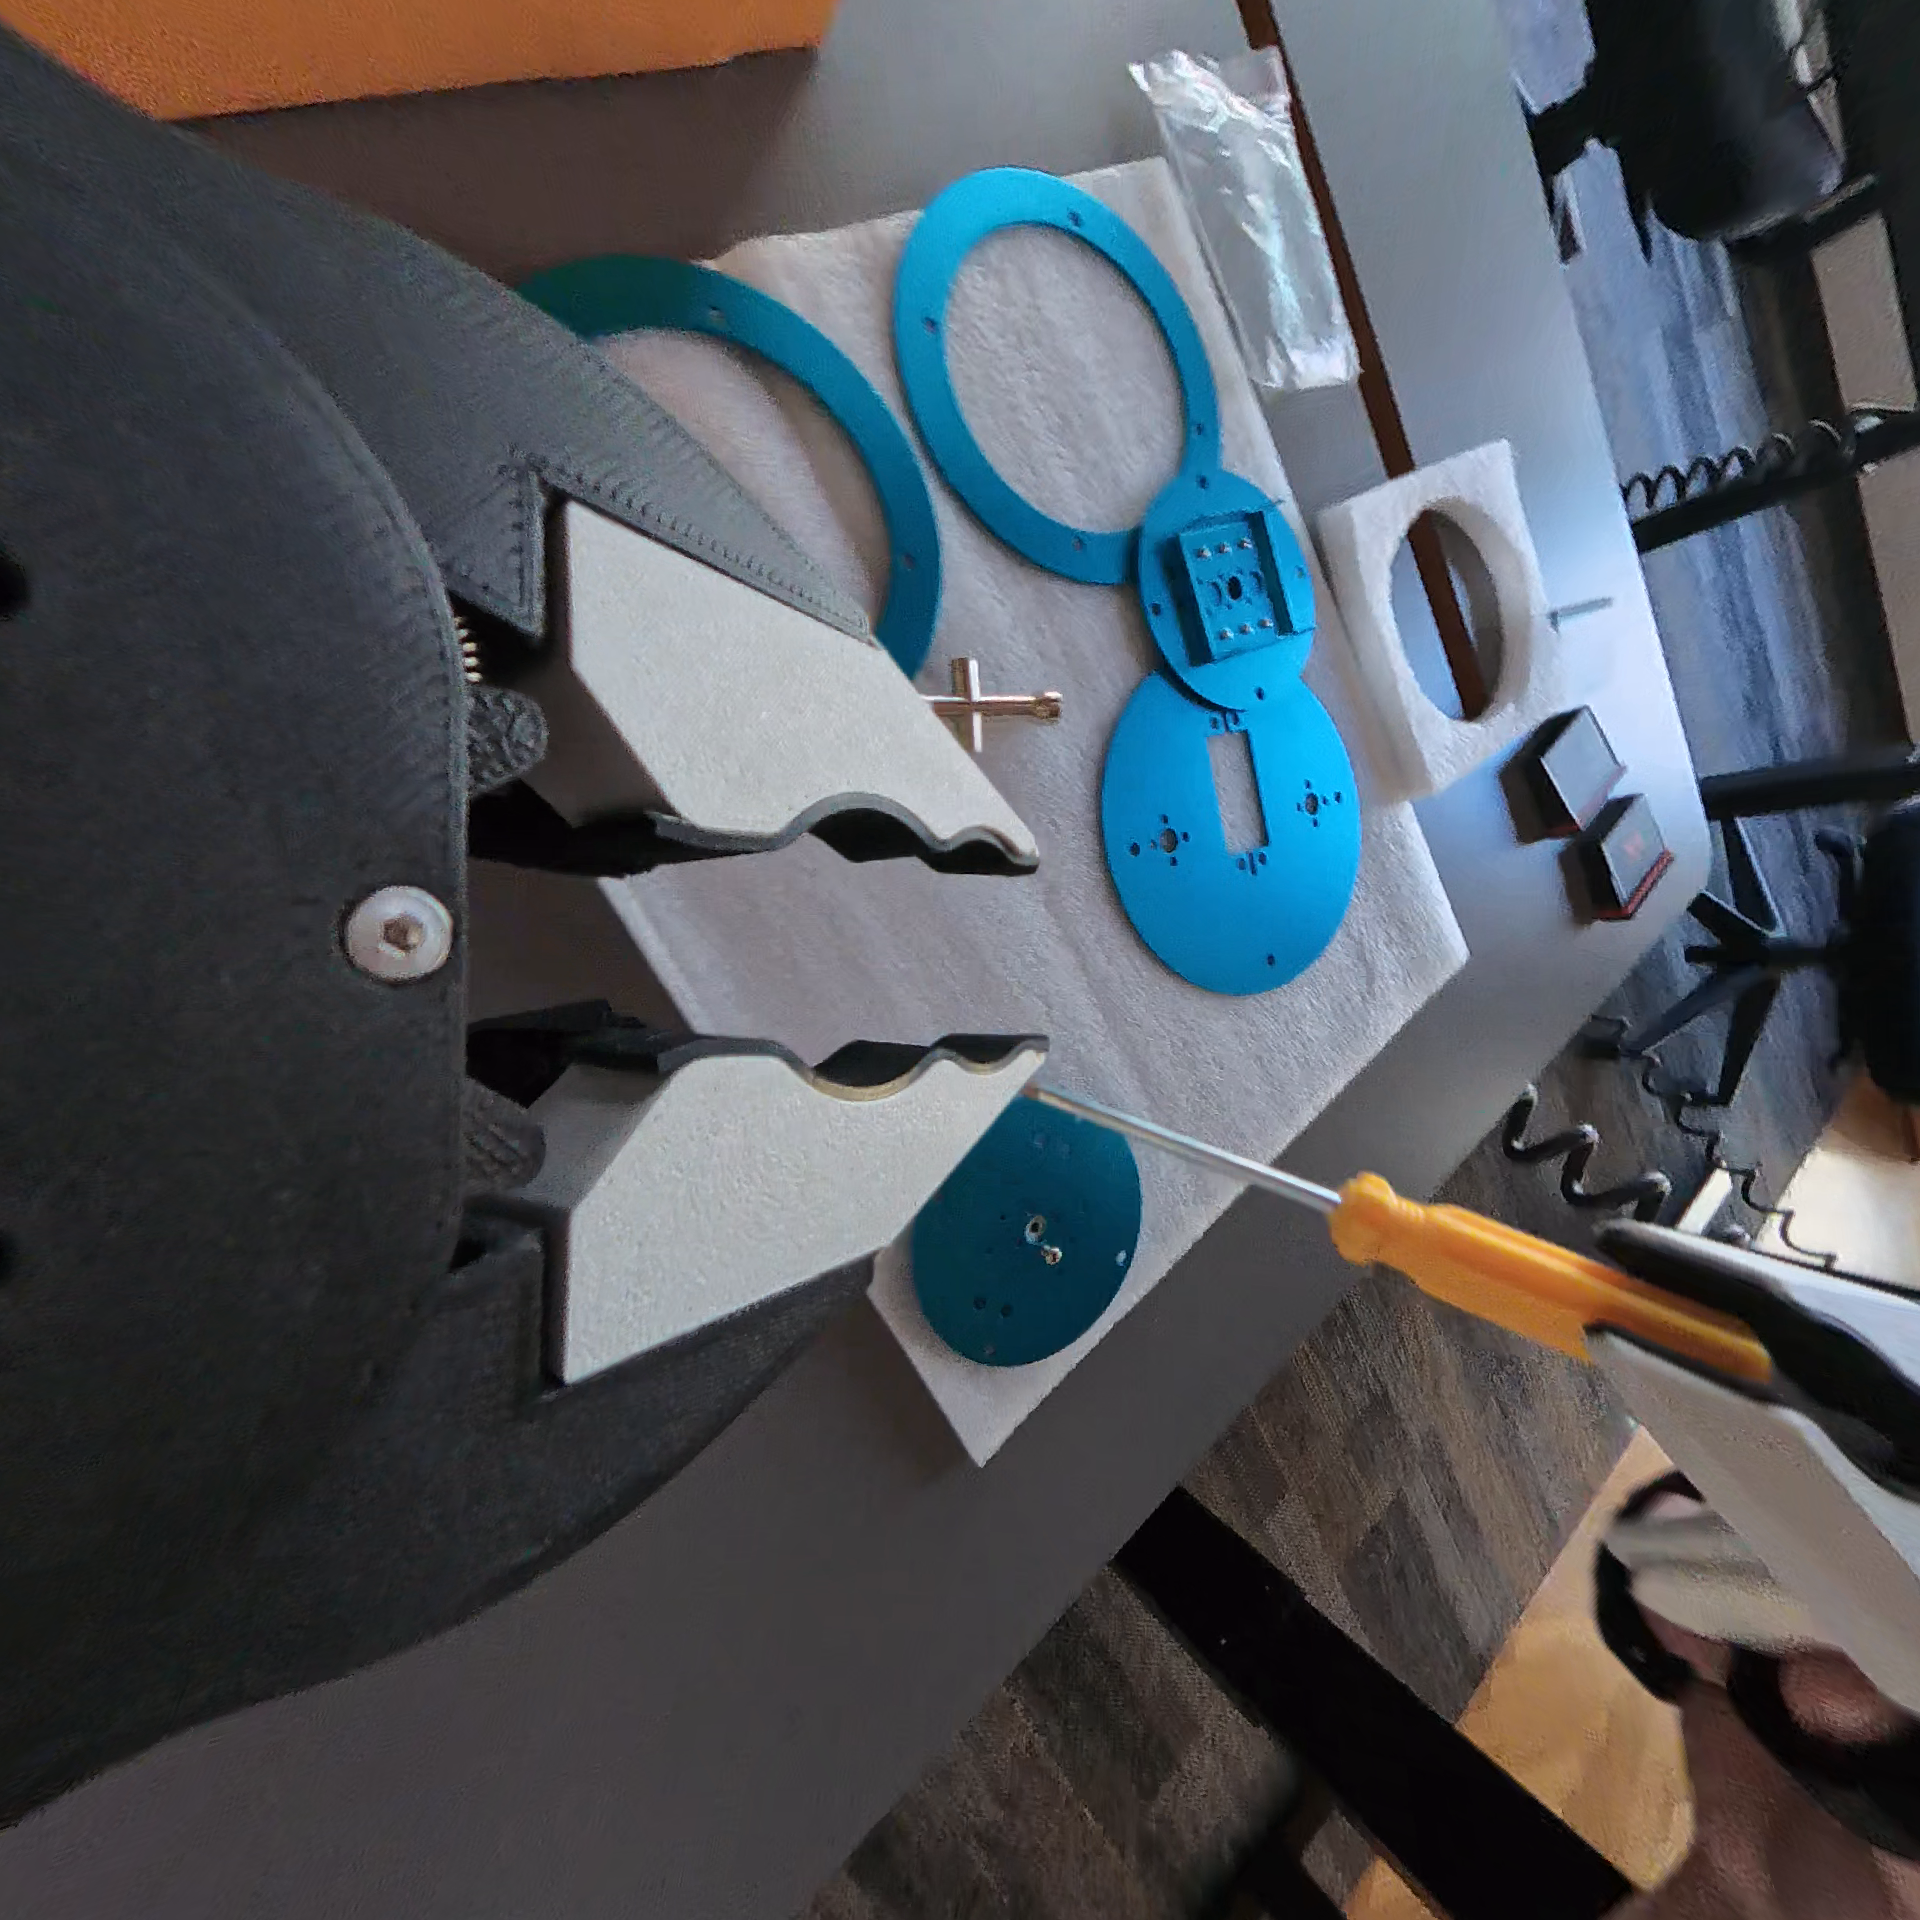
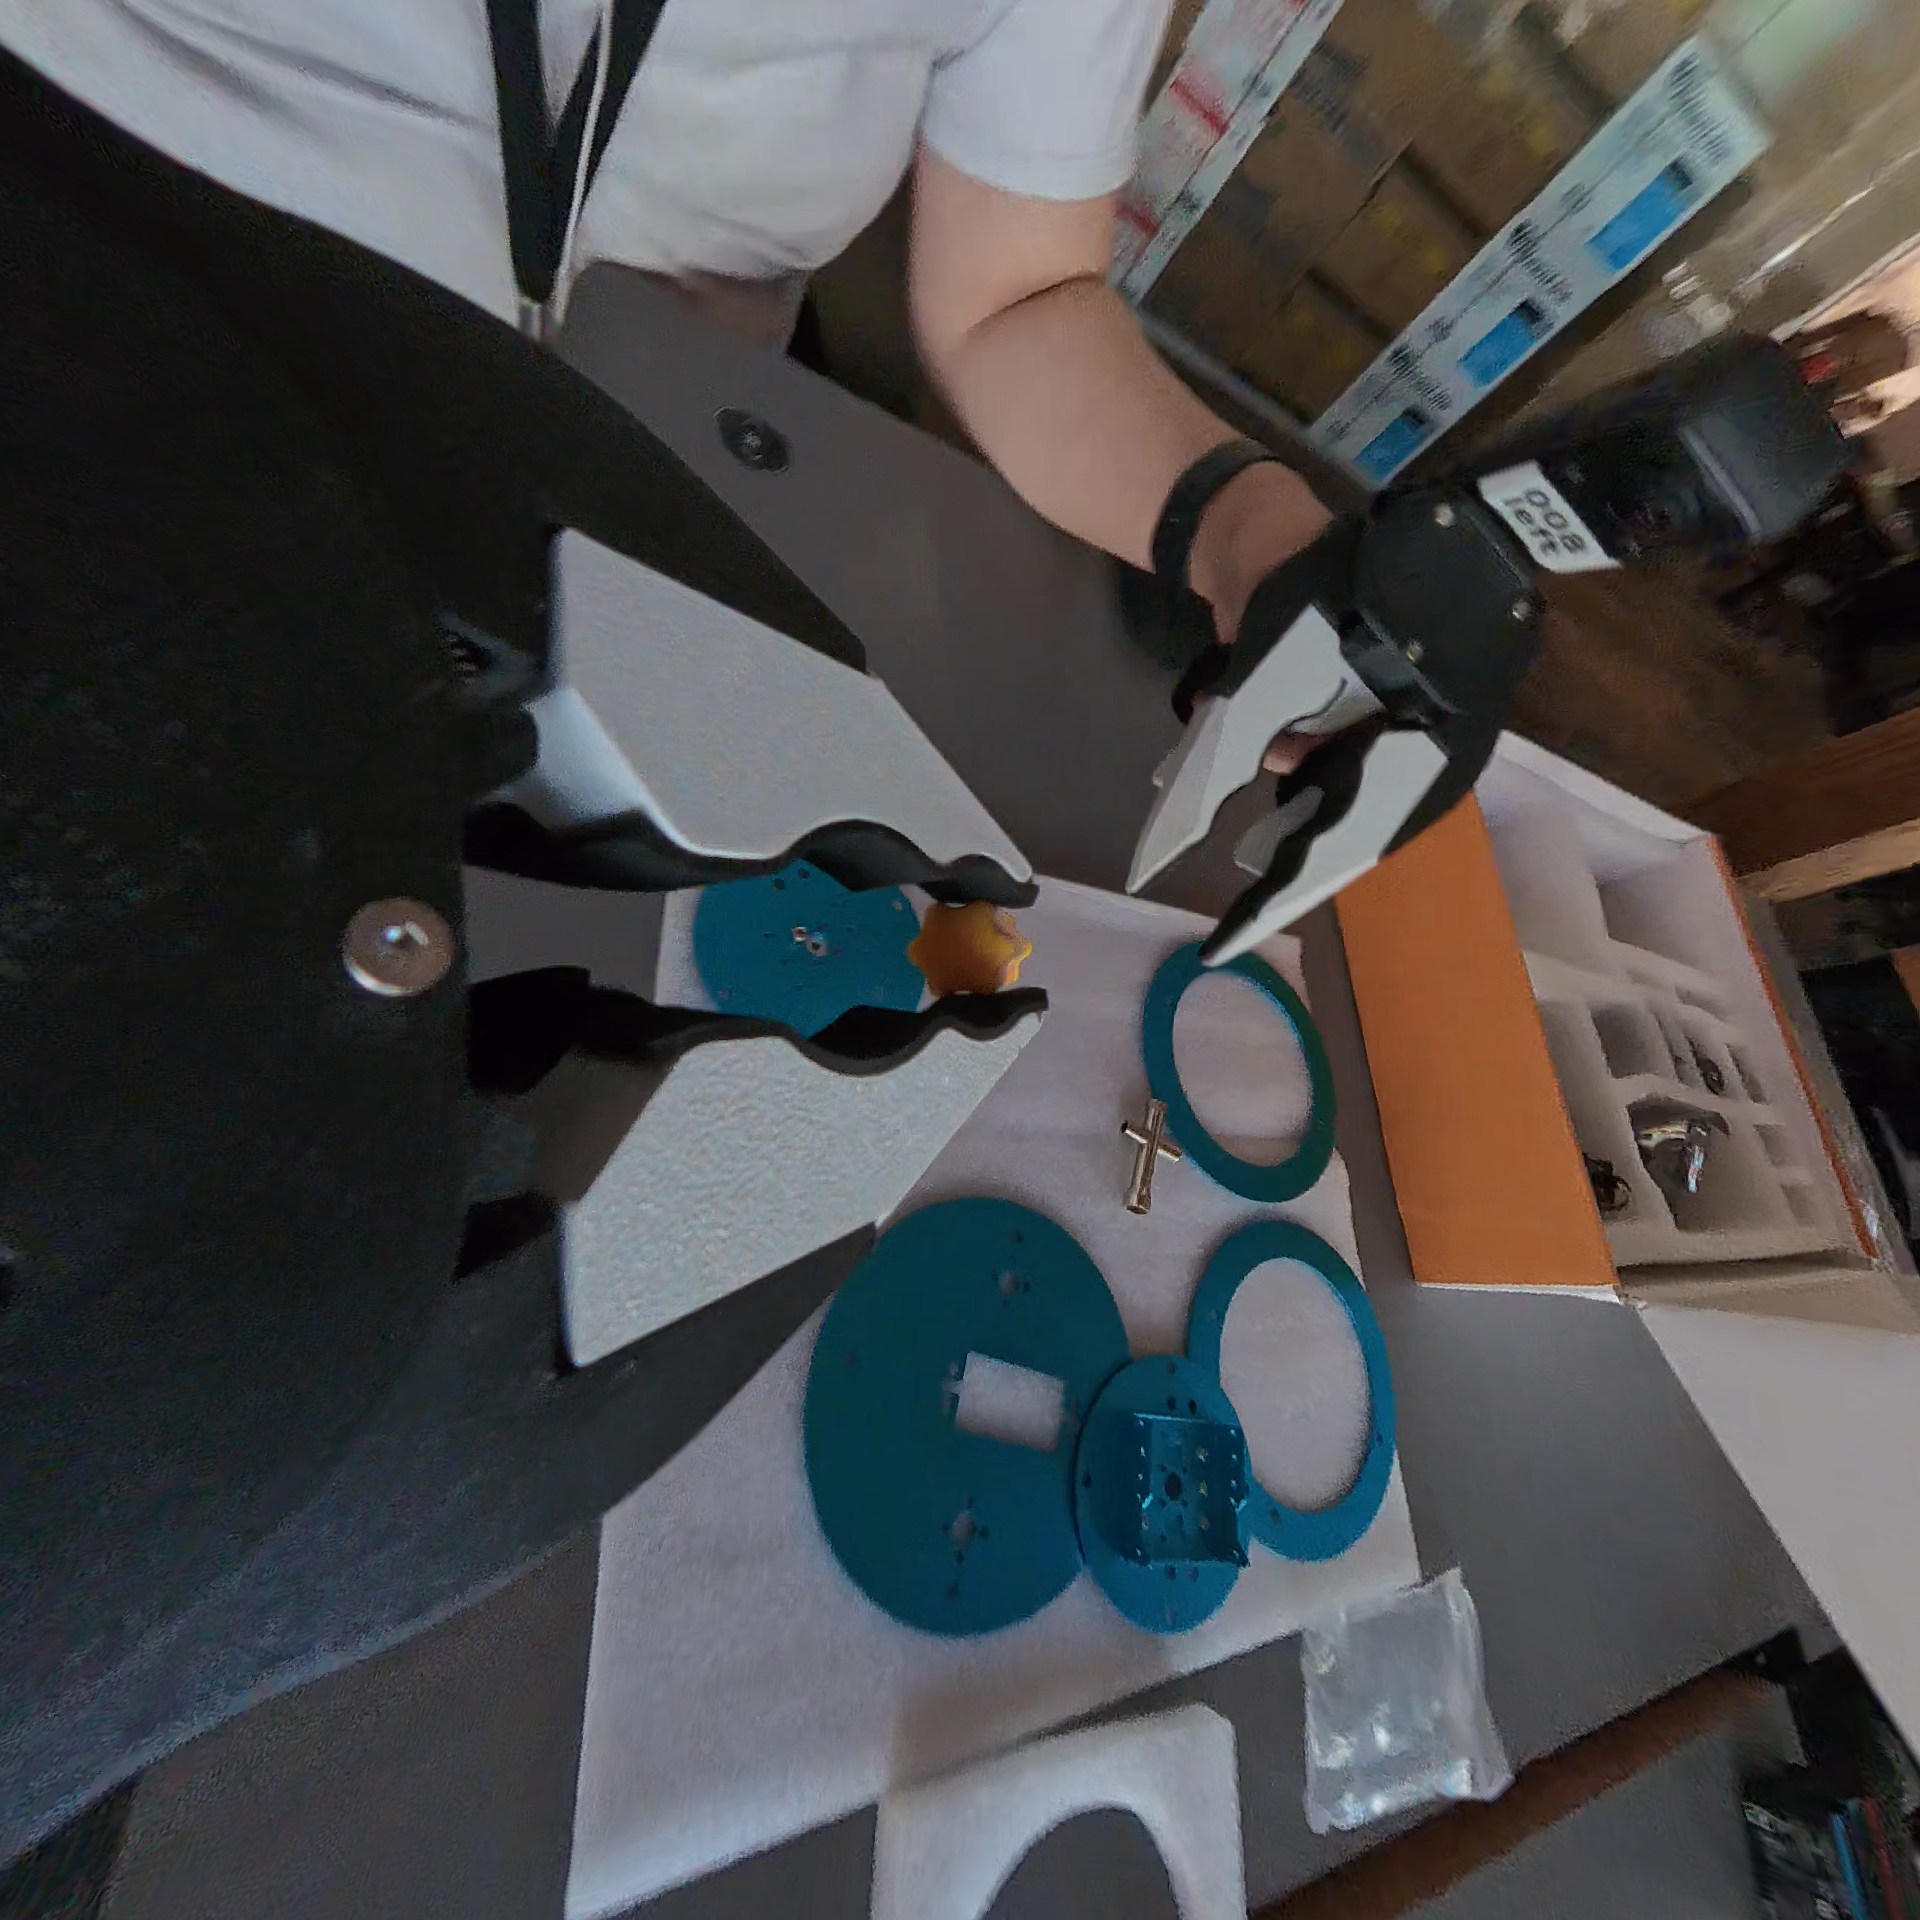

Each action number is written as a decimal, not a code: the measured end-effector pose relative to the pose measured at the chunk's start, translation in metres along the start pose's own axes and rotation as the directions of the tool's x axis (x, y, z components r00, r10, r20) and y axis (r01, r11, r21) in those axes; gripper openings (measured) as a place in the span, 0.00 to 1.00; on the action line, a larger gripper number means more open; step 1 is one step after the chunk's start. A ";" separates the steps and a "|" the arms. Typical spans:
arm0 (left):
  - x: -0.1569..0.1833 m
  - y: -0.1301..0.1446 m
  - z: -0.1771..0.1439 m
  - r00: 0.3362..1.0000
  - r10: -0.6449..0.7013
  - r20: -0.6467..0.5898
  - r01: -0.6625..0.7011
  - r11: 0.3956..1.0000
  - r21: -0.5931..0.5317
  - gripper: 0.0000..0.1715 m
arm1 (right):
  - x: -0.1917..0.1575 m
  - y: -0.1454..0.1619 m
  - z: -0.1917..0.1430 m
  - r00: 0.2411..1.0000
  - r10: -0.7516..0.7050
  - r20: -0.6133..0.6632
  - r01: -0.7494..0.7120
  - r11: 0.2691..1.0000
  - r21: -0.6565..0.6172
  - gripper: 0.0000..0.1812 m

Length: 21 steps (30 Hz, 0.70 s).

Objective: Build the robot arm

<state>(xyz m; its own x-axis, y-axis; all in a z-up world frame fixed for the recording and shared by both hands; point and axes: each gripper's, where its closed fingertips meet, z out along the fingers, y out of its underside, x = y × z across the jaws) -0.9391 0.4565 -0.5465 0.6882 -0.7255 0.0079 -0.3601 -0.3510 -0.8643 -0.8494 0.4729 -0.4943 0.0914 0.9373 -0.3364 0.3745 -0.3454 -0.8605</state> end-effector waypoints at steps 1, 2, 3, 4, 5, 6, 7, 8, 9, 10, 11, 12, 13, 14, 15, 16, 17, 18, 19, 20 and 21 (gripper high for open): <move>0.002 0.001 -0.008 1.000 -0.030 -0.001 0.030 1.000 0.007 0.16 | 0.007 0.004 0.007 0.997 0.068 0.026 -0.068 0.997 0.026 0.09; 0.006 0.002 -0.016 0.998 -0.063 -0.011 0.064 0.998 0.027 0.14 | 0.012 0.009 0.014 0.990 0.130 0.052 -0.132 0.991 0.035 0.09; 0.011 0.003 -0.024 0.996 -0.091 -0.025 0.092 0.995 0.047 0.13 | 0.017 0.014 0.021 0.979 0.191 0.070 -0.194 0.980 0.049 0.09; 0.016 0.005 -0.032 0.993 -0.109 -0.035 0.111 0.992 0.058 0.13 | 0.021 0.021 0.026 0.966 0.244 0.080 -0.249 0.967 0.052 0.09; 0.020 0.009 -0.040 0.992 -0.122 -0.032 0.124 0.990 0.062 0.13 | 0.025 0.030 0.032 0.956 0.283 0.080 -0.286 0.958 0.028 0.09; 0.024 0.014 -0.048 0.991 -0.130 -0.022 0.131 0.989 0.065 0.13 | 0.030 0.041 0.036 0.949 0.309 0.062 -0.309 0.951 -0.002 0.09; 0.029 0.018 -0.057 0.991 -0.136 -0.016 0.136 0.988 0.068 0.12 | 0.035 0.046 0.038 0.944 0.326 0.053 -0.327 0.945 0.003 0.10; 0.034 0.021 -0.065 0.990 -0.142 -0.015 0.142 0.987 0.074 0.12 | 0.040 0.052 0.037 0.943 0.330 0.041 -0.330 0.944 -0.004 0.11; 0.041 0.024 -0.074 0.988 -0.150 -0.018 0.151 0.985 0.081 0.12 | 0.047 0.059 0.035 0.947 0.321 0.004 -0.320 0.947 -0.019 0.12; 0.049 0.025 -0.082 0.987 -0.156 -0.030 0.158 0.983 0.090 0.12 | 0.054 0.064 0.033 0.957 0.289 -0.039 -0.290 0.957 -0.031 0.11; 0.059 0.026 -0.091 0.986 -0.158 -0.046 0.162 0.982 0.100 0.12 | 0.059 0.068 0.031 0.965 0.253 -0.071 -0.256 0.966 -0.035 0.12; 0.066 0.027 -0.098 0.986 -0.158 -0.048 0.162 0.981 0.108 0.12 | 0.060 0.069 0.029 0.971 0.223 -0.083 -0.227 0.973 -0.036 0.12; 0.070 0.029 -0.106 0.987 -0.158 -0.032 0.161 0.980 0.115 0.12 | 0.062 0.073 0.029 0.974 0.198 -0.109 -0.205 0.977 -0.055 0.13; 0.074 0.032 -0.113 0.987 -0.160 -0.017 0.161 0.980 0.121 0.12 | 0.069 0.078 0.027 0.973 0.167 -0.160 -0.182 0.980 -0.085 0.14; 0.080 0.035 -0.119 0.986 -0.164 -0.015 0.165 0.979 0.121 0.12 | 0.075 0.079 0.024 0.968 0.134 -0.211 -0.157 0.983 -0.095 0.15; 0.086 0.038 -0.125 0.985 -0.173 -0.011 0.173 0.978 0.120 0.12 | 0.073 0.076 0.022 0.968 0.109 -0.224 -0.129 0.988 -0.080 0.15; 0.092 0.040 -0.132 0.983 -0.182 -0.003 0.181 0.975 0.127 0.12 | 0.067 0.069 0.018 0.971 0.091 -0.223 -0.102 0.994 -0.040 0.15; 0.099 0.044 -0.138 0.982 -0.189 0.001 0.187 0.973 0.136 0.13 | 0.061 0.062 0.012 0.968 0.066 -0.241 -0.067 0.998 0.006 0.15; 0.107 0.048 -0.144 0.981 -0.195 0.000 0.193 0.971 0.140 0.13 | 0.054 0.057 0.005 0.961 0.033 -0.275 -0.021 0.999 0.046 0.15; 0.114 0.053 -0.149 0.979 -0.204 0.002 0.202 0.970 0.139 0.14 | 0.045 0.055 -0.002 0.950 0.004 -0.311 0.023 0.996 0.082 0.15; 0.122 0.058 -0.155 0.978 -0.209 0.000 0.207 0.969 0.137 0.14 | 0.035 0.056 -0.009 0.940 -0.015 -0.342 0.056 0.992 0.112 0.15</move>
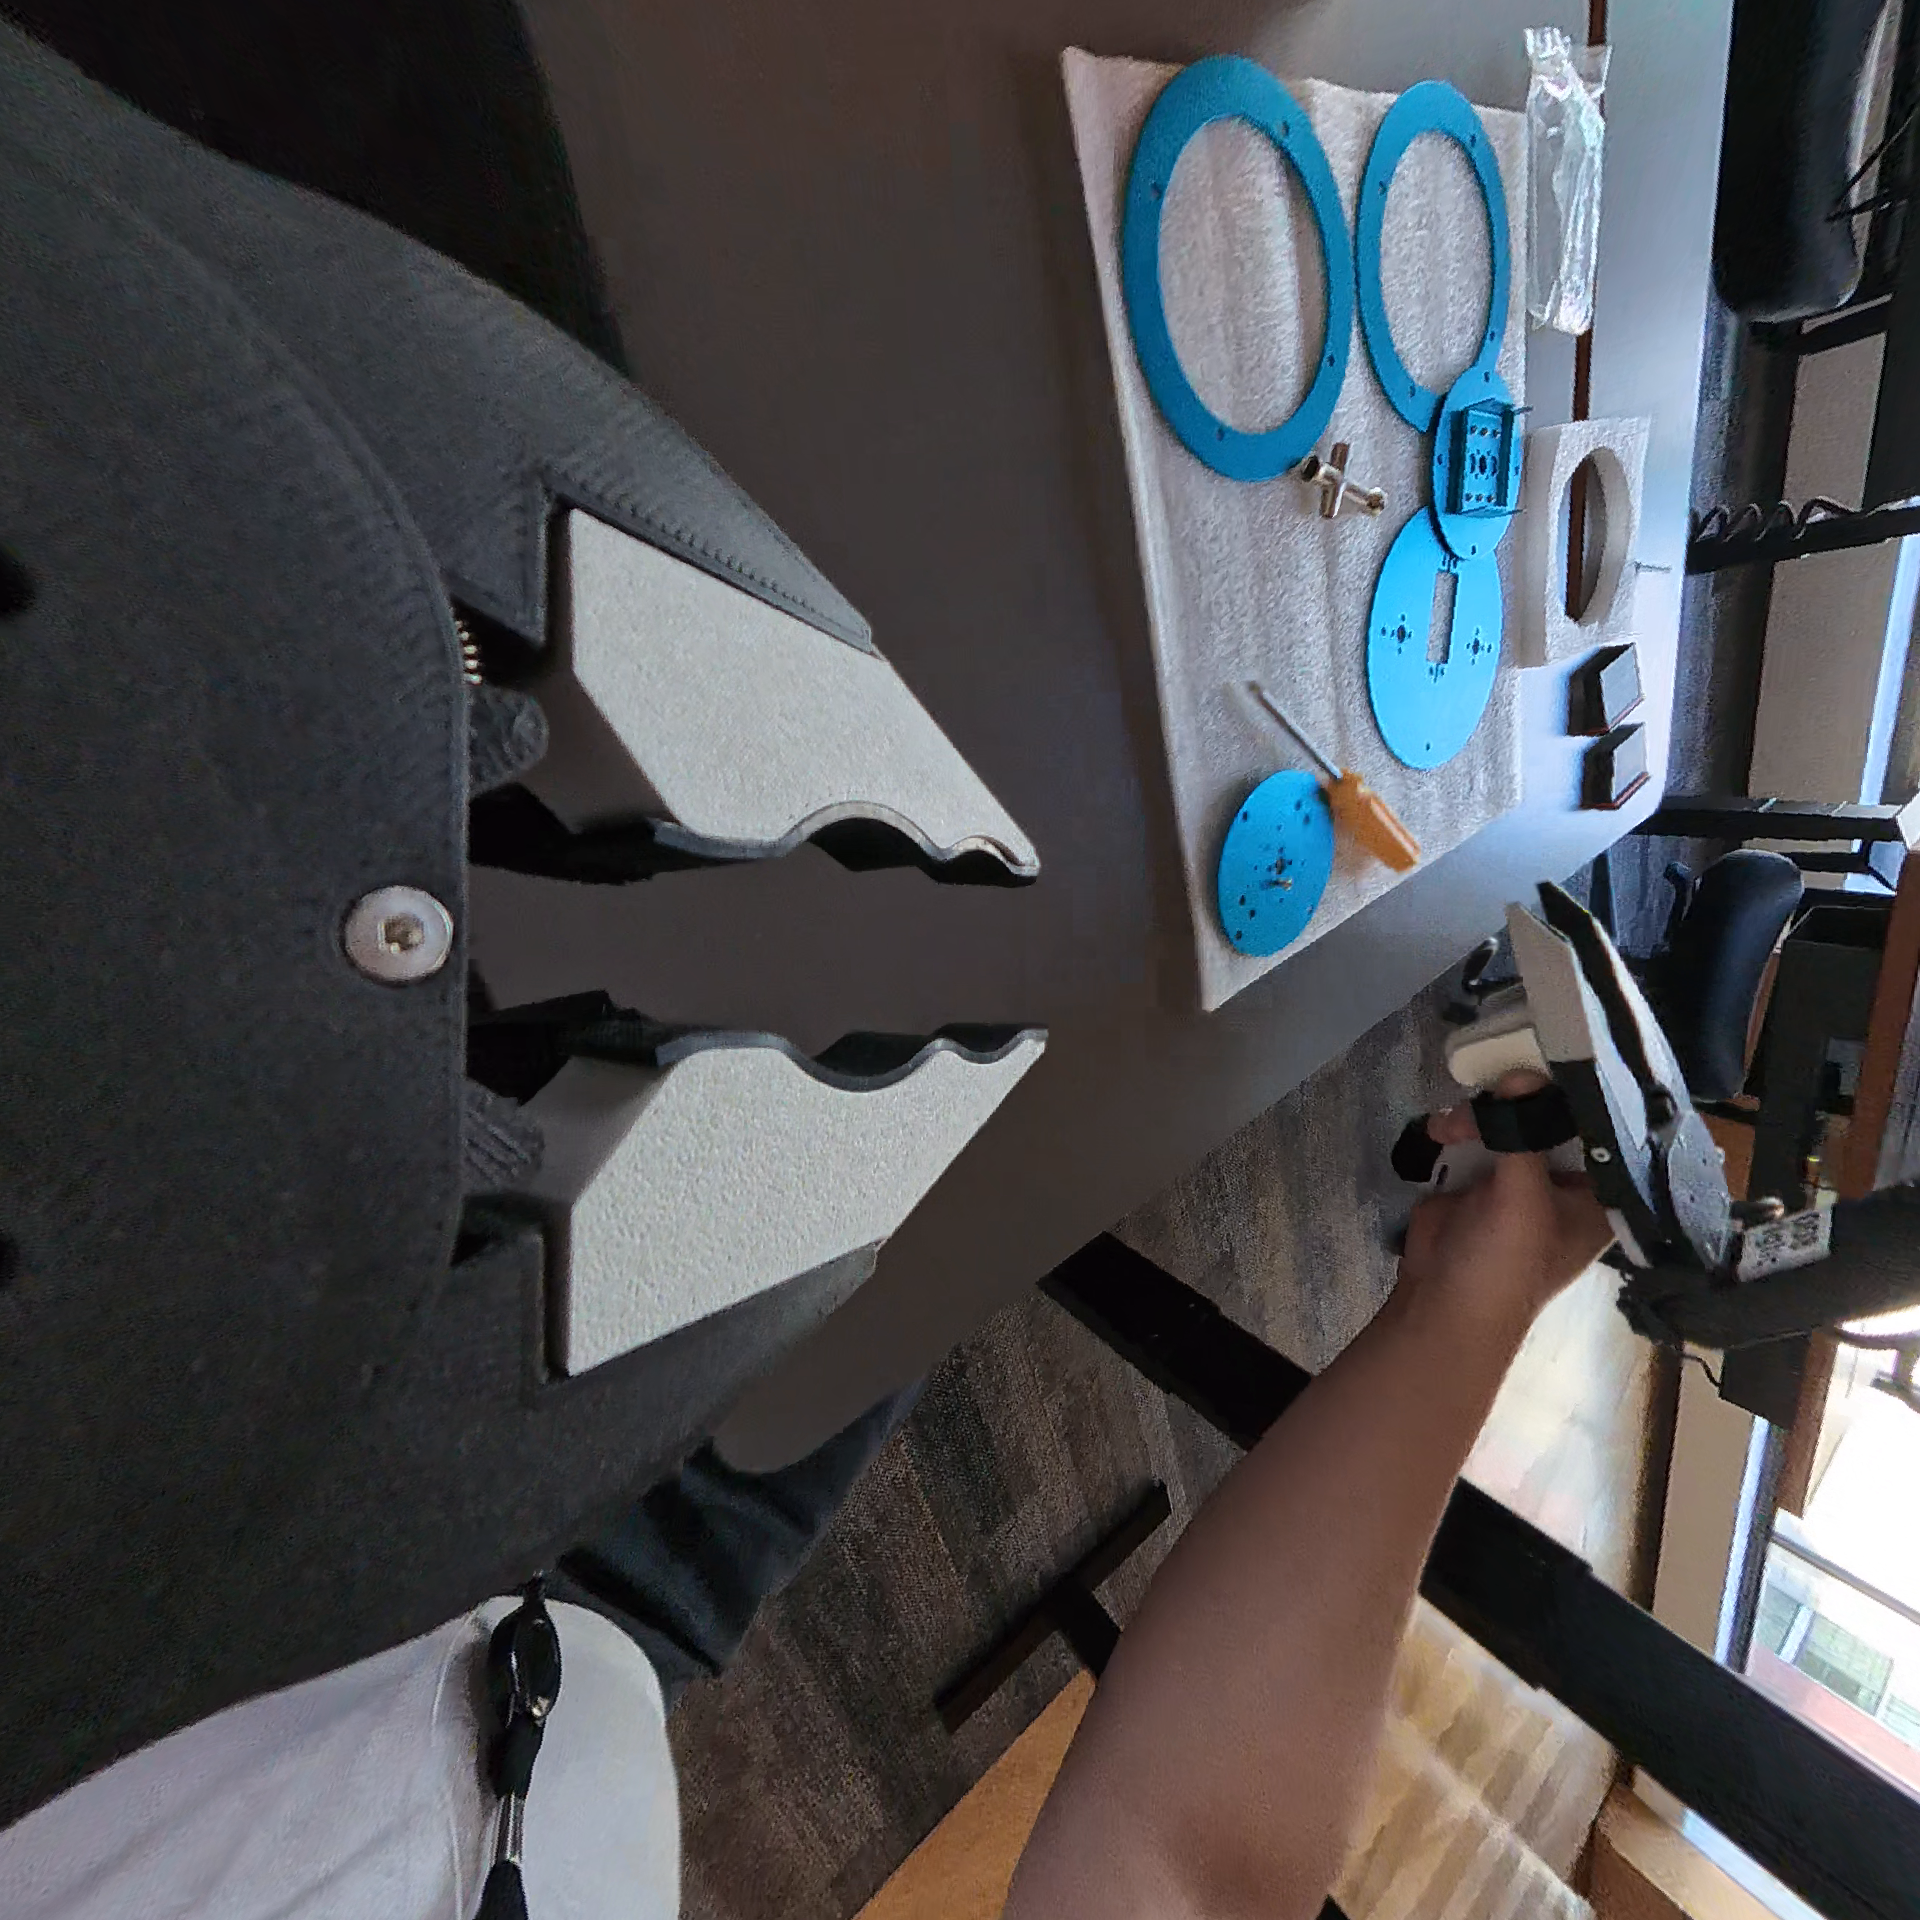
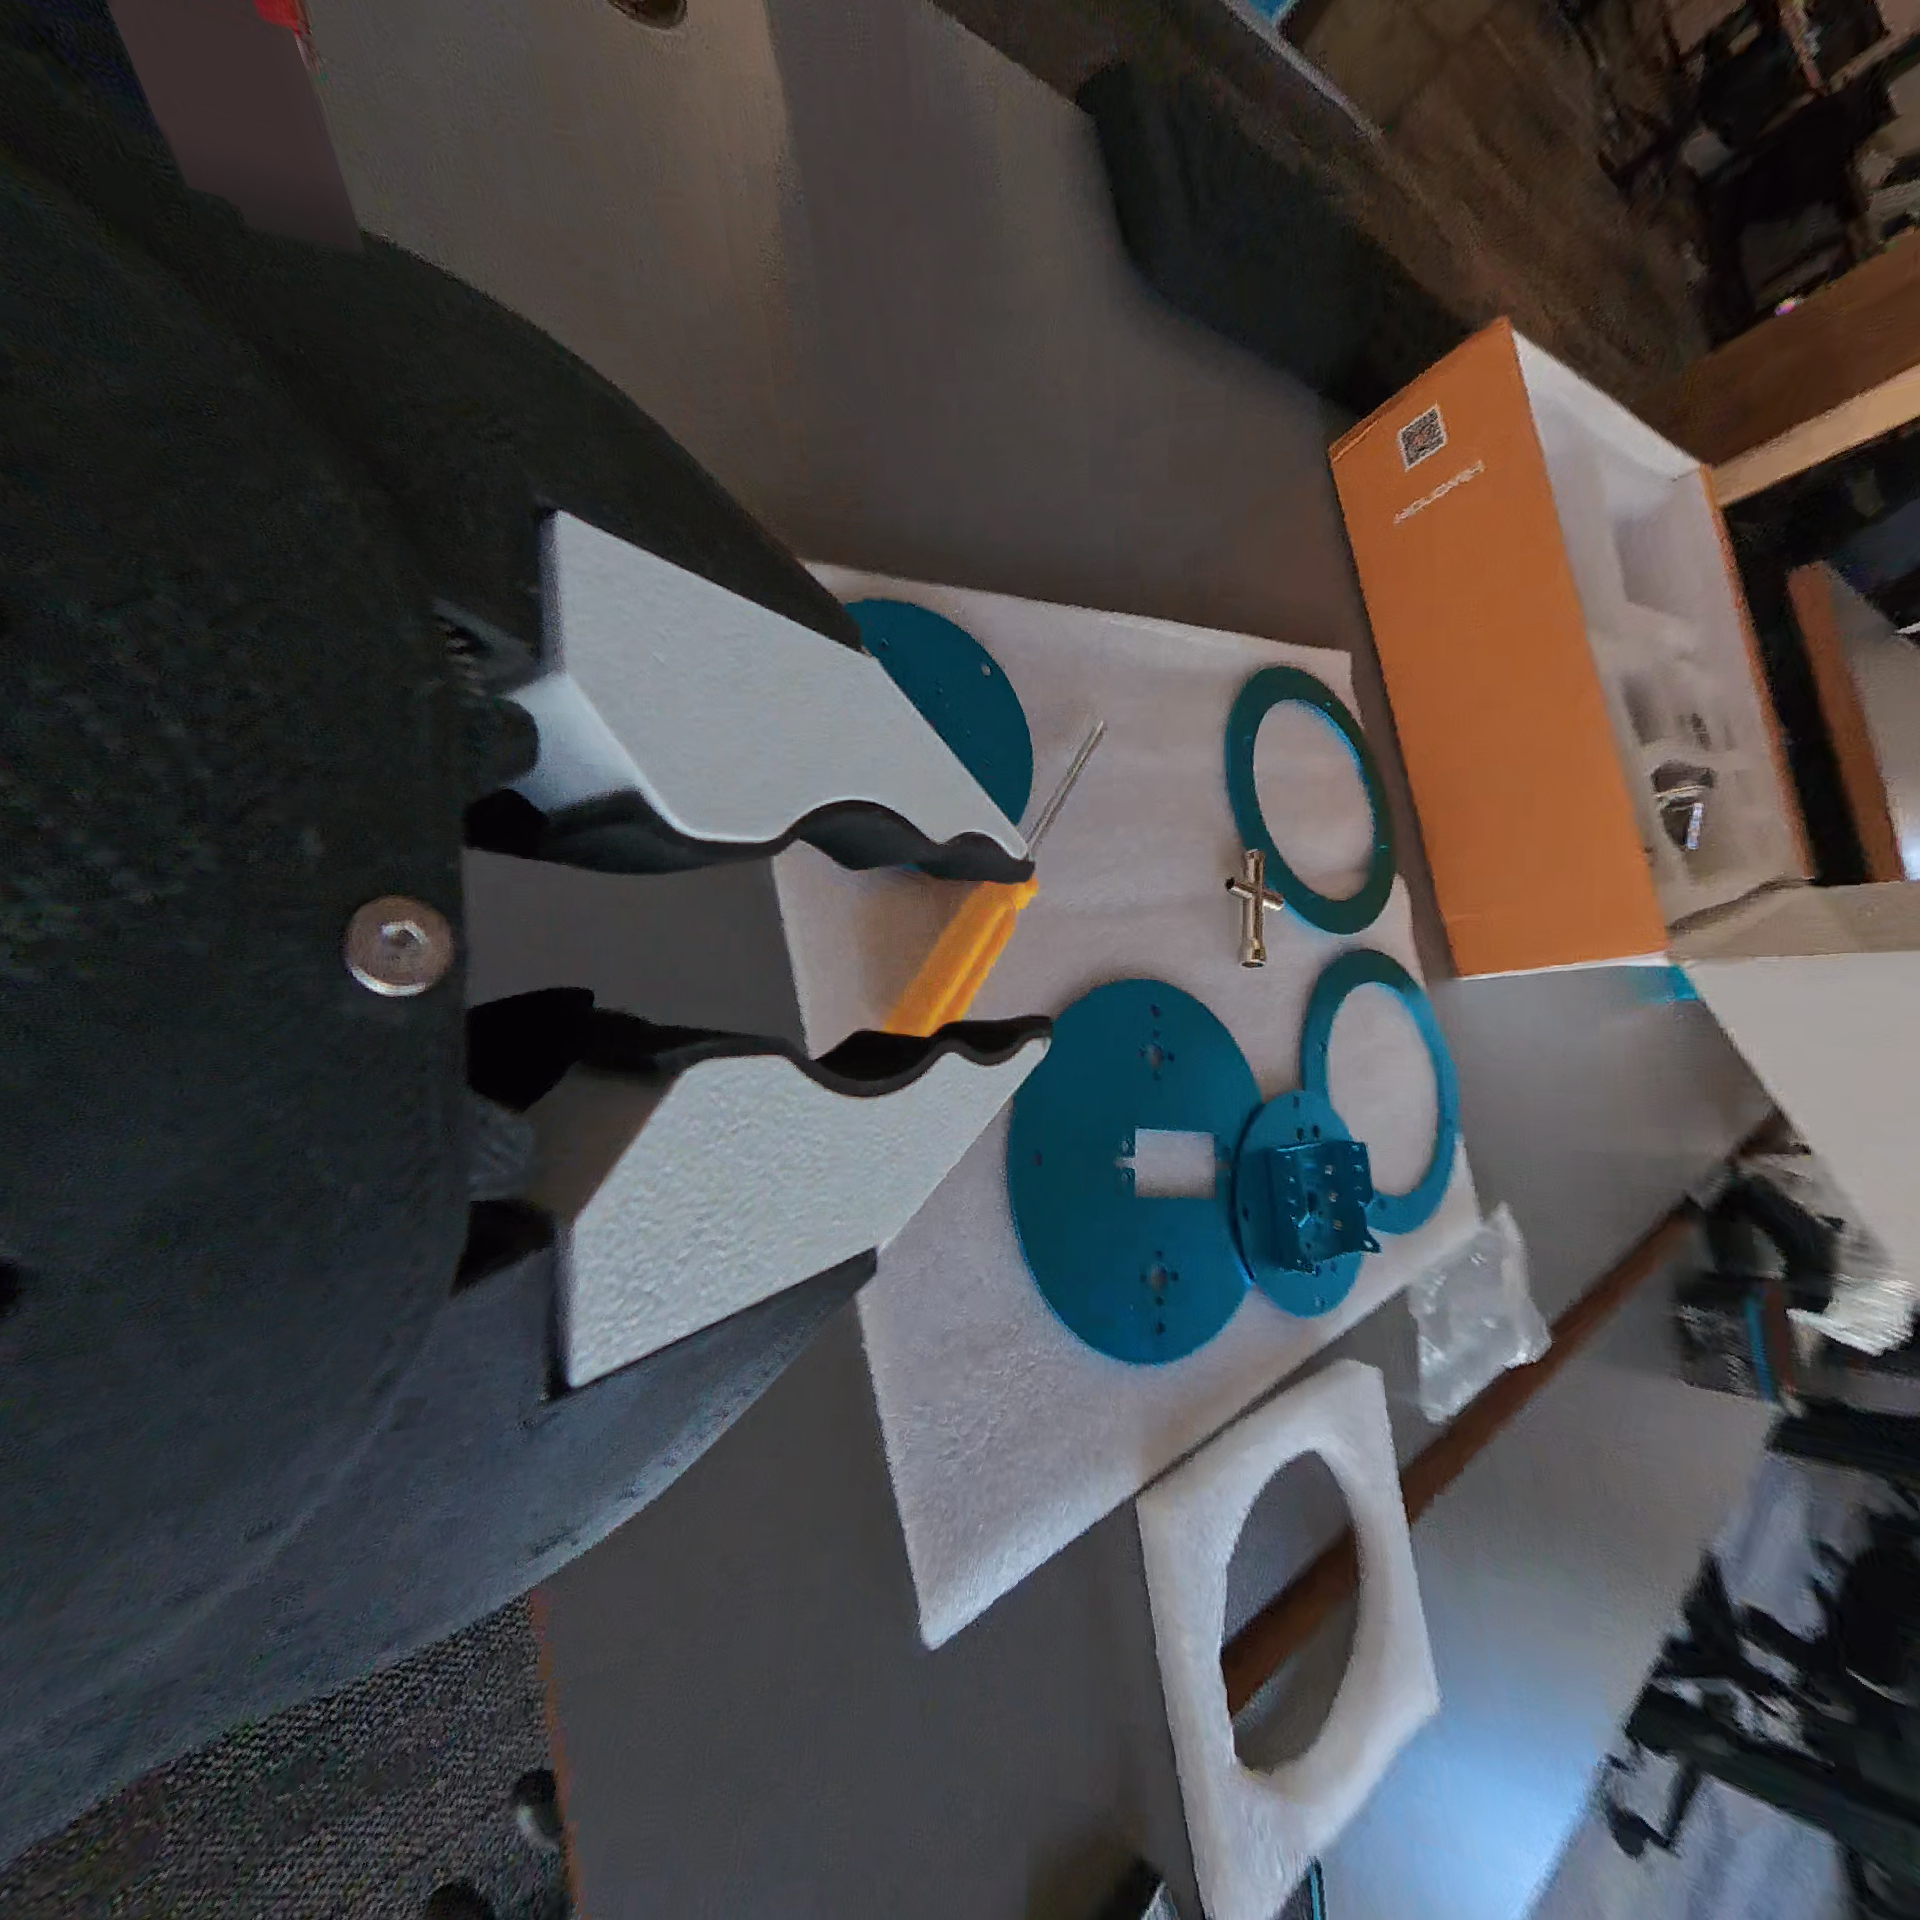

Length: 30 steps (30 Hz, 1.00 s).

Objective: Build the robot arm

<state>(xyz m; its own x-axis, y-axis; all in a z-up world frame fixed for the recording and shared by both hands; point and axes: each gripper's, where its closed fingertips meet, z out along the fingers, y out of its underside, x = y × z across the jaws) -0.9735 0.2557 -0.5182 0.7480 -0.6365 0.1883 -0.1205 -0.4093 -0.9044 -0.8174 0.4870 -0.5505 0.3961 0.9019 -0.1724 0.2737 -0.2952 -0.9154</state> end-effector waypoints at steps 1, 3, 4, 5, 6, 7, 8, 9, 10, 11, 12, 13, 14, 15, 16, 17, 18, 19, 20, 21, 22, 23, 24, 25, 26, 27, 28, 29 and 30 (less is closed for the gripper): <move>0.008 0.006 -0.006 1.000 -0.002 -0.004 0.002 1.000 0.000 0.15 | -0.008 0.002 -0.010 1.000 -0.009 -0.026 0.010 0.999 0.034 0.14; 0.023 0.016 -0.019 1.000 -0.008 0.005 0.008 1.000 0.025 0.15 | -0.040 0.008 -0.030 1.000 0.005 -0.023 -0.002 0.994 0.111 0.14; 0.032 0.022 -0.025 1.000 -0.011 0.001 0.011 0.999 0.042 0.15 | -0.062 0.013 -0.043 1.000 0.000 -0.014 0.002 0.987 0.161 0.14; 0.042 0.028 -0.032 1.000 -0.013 -0.004 0.014 0.998 0.059 0.15 | -0.087 0.020 -0.056 1.000 -0.019 -0.019 0.023 0.978 0.206 0.13; 0.051 0.034 -0.038 1.000 -0.015 -0.007 0.015 0.997 0.078 0.15 | -0.113 0.032 -0.070 0.998 -0.055 -0.043 0.063 0.972 0.227 0.12; 0.061 0.039 -0.045 1.000 -0.015 -0.016 0.016 0.995 0.097 0.15 | -0.139 0.048 -0.084 0.990 -0.106 -0.098 0.126 0.965 0.228 0.11; 0.072 0.043 -0.052 0.999 -0.013 -0.030 0.016 0.993 0.117 0.16 | -0.167 0.066 -0.097 0.976 -0.162 -0.149 0.192 0.958 0.215 0.11; 0.083 0.046 -0.060 0.999 -0.006 -0.047 0.012 0.991 0.137 0.17 | -0.196 0.086 -0.111 0.955 -0.224 -0.193 0.258 0.949 0.178 0.12; 0.094 0.048 -0.068 0.998 0.006 -0.063 0.004 0.988 0.155 0.18 | -0.222 0.104 -0.127 0.930 -0.265 -0.255 0.307 0.941 0.142 0.12; 0.104 0.049 -0.076 0.997 0.022 -0.075 -0.009 0.985 0.172 0.18 | -0.248 0.119 -0.142 0.908 -0.296 -0.297 0.343 0.931 0.121 0.12; 0.113 0.050 -0.084 0.996 0.038 -0.081 -0.022 0.981 0.191 0.19 | -0.274 0.132 -0.157 0.893 -0.315 -0.322 0.364 0.926 0.103 0.13; 0.121 0.051 -0.091 0.995 0.053 -0.082 -0.035 0.978 0.206 0.22 | -0.296 0.142 -0.173 0.883 -0.319 -0.345 0.369 0.925 0.090 0.15; 0.130 0.053 -0.097 0.994 0.070 -0.089 -0.049 0.975 0.217 0.23 | -0.318 0.150 -0.187 0.883 -0.309 -0.355 0.361 0.929 0.088 0.18; 0.140 0.054 -0.103 0.991 0.084 -0.101 -0.059 0.971 0.230 0.26 | -0.338 0.155 -0.202 0.885 -0.294 -0.360 0.347 0.934 0.089 0.20; 0.149 0.054 -0.109 0.989 0.092 -0.113 -0.062 0.968 0.243 0.28 | -0.353 0.157 -0.217 0.883 -0.278 -0.378 0.335 0.938 0.092 0.24; 0.159 0.054 -0.114 0.986 0.098 -0.133 -0.061 0.965 0.255 0.30 | -0.367 0.155 -0.234 0.880 -0.262 -0.397 0.328 0.939 0.106 0.29; 0.170 0.054 -0.119 0.982 0.105 -0.155 -0.061 0.962 0.267 0.30 | -0.381 0.151 -0.250 0.877 -0.256 -0.408 0.330 0.936 0.122 0.32; 0.178 0.053 -0.123 0.979 0.114 -0.167 -0.065 0.959 0.275 0.31 | -0.394 0.145 -0.266 0.867 -0.259 -0.425 0.342 0.931 0.130 0.35; 0.185 0.052 -0.125 0.978 0.125 -0.168 -0.074 0.957 0.280 0.31 | -0.406 0.139 -0.282 0.851 -0.275 -0.447 0.365 0.922 0.128 0.36; 0.190 0.051 -0.126 0.976 0.140 -0.164 -0.090 0.957 0.277 0.31 | -0.416 0.134 -0.299 0.824 -0.303 -0.478 0.400 0.909 0.113 0.37; 0.195 0.049 -0.126 0.975 0.156 -0.158 -0.108 0.956 0.273 0.31 | -0.425 0.128 -0.316 0.788 -0.332 -0.518 0.439 0.894 0.095 0.37; 0.199 0.044 -0.125 0.974 0.170 -0.152 -0.124 0.954 0.273 0.31 | -0.434 0.122 -0.335 0.747 -0.356 -0.562 0.475 0.877 0.075 0.36; 0.205 0.038 -0.123 0.971 0.187 -0.151 -0.140 0.950 0.280 0.31 | -0.442 0.115 -0.355 0.695 -0.383 -0.609 0.519 0.853 0.056 0.34; 0.211 0.029 -0.121 0.966 0.207 -0.153 -0.156 0.943 0.295 0.31 | -0.449 0.106 -0.378 0.629 -0.404 -0.665 0.566 0.824 0.035 0.32; 0.217 0.018 -0.117 0.962 0.224 -0.154 -0.167 0.934 0.316 0.31 | -0.452 0.098 -0.404 0.554 -0.409 -0.725 0.599 0.801 0.006 0.30; 0.223 0.006 -0.112 0.959 0.238 -0.156 -0.174 0.924 0.340 0.30 | -0.451 0.091 -0.432 0.470 -0.401 -0.786 0.615 0.787 -0.034 0.26; 0.228 -0.007 -0.105 0.955 0.251 -0.159 -0.179 0.913 0.366 0.30 | -0.447 0.083 -0.463 0.373 -0.389 -0.842 0.620 0.780 -0.085 0.25; 0.231 -0.020 -0.096 0.951 0.265 -0.159 -0.185 0.900 0.394 0.29 | -0.443 0.073 -0.496 0.274 -0.372 -0.887 0.618 0.774 -0.134 0.24; 0.235 -0.036 -0.085 0.946 0.280 -0.162 -0.191 0.889 0.417 0.28 | -0.441 0.061 -0.526 0.189 -0.364 -0.912 0.623 0.762 -0.175 0.19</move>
<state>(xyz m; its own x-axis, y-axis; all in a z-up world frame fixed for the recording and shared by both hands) -0.8490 0.0654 -0.4088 0.5685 -0.8226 -0.0128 0.0217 0.0305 -0.9993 -0.5138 -0.0944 -0.3386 0.7746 -0.0097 0.6324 0.6088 0.2822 -0.7414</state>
